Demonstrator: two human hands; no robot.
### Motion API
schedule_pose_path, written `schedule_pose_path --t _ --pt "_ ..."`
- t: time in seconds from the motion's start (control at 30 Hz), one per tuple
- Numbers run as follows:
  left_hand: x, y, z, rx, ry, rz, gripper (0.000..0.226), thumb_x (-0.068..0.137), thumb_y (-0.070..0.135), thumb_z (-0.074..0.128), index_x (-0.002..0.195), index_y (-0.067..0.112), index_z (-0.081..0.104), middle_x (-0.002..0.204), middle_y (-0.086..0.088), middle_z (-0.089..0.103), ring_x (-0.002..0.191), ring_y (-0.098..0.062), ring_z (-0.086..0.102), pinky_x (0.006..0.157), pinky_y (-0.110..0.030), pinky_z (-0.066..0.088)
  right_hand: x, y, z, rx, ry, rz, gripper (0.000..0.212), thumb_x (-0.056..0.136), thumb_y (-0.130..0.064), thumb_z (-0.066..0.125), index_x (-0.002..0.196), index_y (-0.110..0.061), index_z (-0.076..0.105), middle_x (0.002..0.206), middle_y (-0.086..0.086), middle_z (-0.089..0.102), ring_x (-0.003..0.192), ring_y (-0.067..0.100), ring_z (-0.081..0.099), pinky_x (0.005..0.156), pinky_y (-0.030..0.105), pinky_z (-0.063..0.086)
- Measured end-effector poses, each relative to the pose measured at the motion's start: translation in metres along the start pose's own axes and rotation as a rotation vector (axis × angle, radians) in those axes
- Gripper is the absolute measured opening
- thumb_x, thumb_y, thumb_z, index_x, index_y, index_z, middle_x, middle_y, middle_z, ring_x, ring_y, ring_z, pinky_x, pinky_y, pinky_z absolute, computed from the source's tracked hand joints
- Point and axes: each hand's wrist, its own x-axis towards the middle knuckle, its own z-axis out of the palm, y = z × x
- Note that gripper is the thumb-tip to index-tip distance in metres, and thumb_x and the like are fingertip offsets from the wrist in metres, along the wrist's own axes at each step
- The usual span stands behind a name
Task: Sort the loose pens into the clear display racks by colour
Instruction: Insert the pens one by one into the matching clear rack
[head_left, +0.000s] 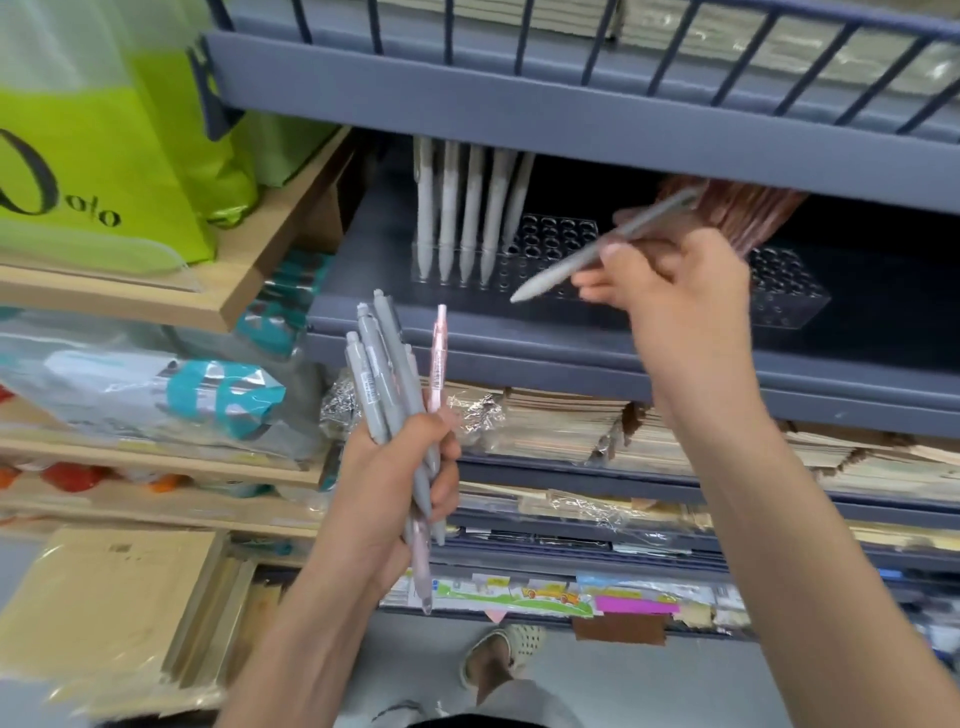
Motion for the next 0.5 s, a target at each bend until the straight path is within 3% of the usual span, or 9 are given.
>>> schedule_pose_path --t 0.13,0.23,0.3,0.4,0.5 --pt "0.001 0.003 -0.010 0.008 0.007 -0.015 0.015 0.086 0.010 0.062 0.079 0.004 0.050 0.049 -0.001 0.049 0.034 -0.011 0.035 0.034 -0.017 0.030 0.030 0.004 0.018 -0.041 0.118 -0.138 0.013 0.093 -0.004 0.055 0.089 -0.016 0.060 0.087 0.005 0.072 0.080 0.021 0.073 0.080 0.042 0.059" --pt "0.003 0.006 -0.018 0.029 0.008 -0.007 0.019 0.083 0.013 0.069 0.076 0.002 0.055 0.051 -0.007 0.046 0.036 -0.014 0.035 0.034 -0.019 0.031 0.050 0.015 0.035 -0.158 0.114 -0.170 0.011 0.093 -0.009 0.053 0.087 -0.017 0.058 0.092 0.012 0.070 0.088 0.026 0.070 0.085 0.047 0.056" --pt "0.004 0.007 -0.020 0.039 0.019 0.010 0.016 0.080 0.014 0.067 0.082 0.001 0.057 0.052 -0.006 0.047 0.036 -0.014 0.035 0.035 -0.018 0.031 0.062 0.019 0.042 -0.284 0.083 -0.204 0.013 0.093 -0.017 0.054 0.082 -0.020 0.061 0.087 0.010 0.071 0.086 0.026 0.070 0.085 0.045 0.055" --pt "0.005 0.006 -0.020 0.008 0.065 -0.002 0.022 0.074 0.015 0.066 0.090 0.003 0.054 0.055 -0.006 0.045 0.036 -0.014 0.036 0.034 -0.019 0.032 0.076 0.022 0.049 -0.597 0.066 -0.212 0.027 0.094 -0.036 0.054 0.086 -0.016 0.070 0.085 0.009 0.074 0.089 0.028 0.068 0.079 0.026 0.041" --pt "0.007 0.005 -0.021 -0.008 0.104 -0.021 0.022 0.072 0.014 0.067 0.086 0.005 0.052 0.052 -0.005 0.041 0.037 -0.014 0.038 0.034 -0.019 0.033 0.083 0.021 0.057 -0.713 0.041 -0.185 0.031 0.094 -0.042 0.055 0.082 -0.015 0.064 0.095 0.010 0.073 0.098 0.032 0.062 0.076 0.027 0.032"
